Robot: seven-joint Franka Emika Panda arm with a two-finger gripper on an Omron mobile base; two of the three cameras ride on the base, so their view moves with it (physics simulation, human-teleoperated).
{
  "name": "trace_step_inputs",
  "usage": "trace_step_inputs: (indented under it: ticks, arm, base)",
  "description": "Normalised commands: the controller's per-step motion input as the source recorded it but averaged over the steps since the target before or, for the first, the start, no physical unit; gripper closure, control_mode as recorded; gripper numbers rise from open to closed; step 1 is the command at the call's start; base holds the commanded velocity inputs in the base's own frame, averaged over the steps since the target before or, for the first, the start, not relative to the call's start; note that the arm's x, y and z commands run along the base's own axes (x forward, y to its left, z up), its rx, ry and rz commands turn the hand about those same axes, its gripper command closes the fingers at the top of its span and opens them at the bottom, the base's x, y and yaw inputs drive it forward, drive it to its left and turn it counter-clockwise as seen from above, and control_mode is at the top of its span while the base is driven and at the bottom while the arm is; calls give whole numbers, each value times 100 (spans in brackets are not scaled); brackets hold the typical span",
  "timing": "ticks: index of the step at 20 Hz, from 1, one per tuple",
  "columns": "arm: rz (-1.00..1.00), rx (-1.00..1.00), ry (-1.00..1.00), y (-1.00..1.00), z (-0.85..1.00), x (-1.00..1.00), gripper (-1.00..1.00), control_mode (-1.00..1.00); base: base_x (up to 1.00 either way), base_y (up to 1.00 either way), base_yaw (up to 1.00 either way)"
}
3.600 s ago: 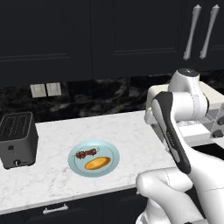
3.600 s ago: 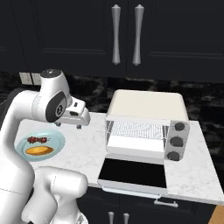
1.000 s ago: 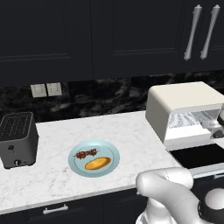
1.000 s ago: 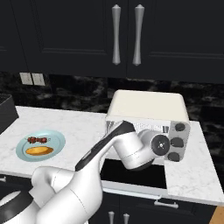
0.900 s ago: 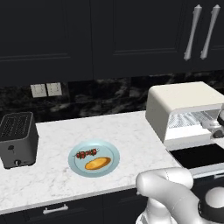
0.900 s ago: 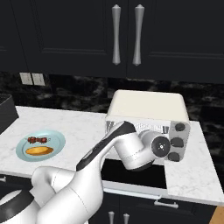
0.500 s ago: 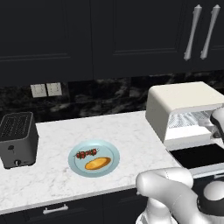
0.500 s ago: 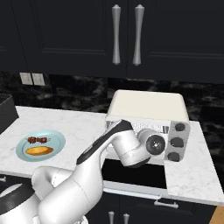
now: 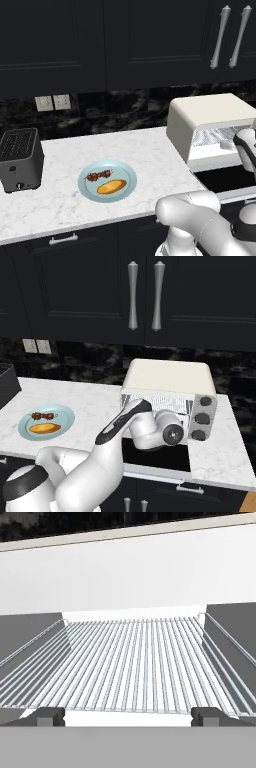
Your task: Pick up the kebab skewer and baguette bread, and place them inside the toaster oven. Close the toaster oven door and start by setting the timer.
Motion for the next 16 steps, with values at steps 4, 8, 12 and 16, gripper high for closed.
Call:
trace_step_inputs:
  ticks: [4,8,12,16]
  arm:
    - [0,0,0,0,-2,16,-100,-100]
    - [0,0,-1,0,1,12,-100,-100]
    - [0,0,0,0,0,21,-100,-100]
    - [-1,0,0,0,0,32,-100,-100]
  base:
    - [0,0,0]
    - [0,0,0]
    - [0,0,0]
    - [0,0,0]
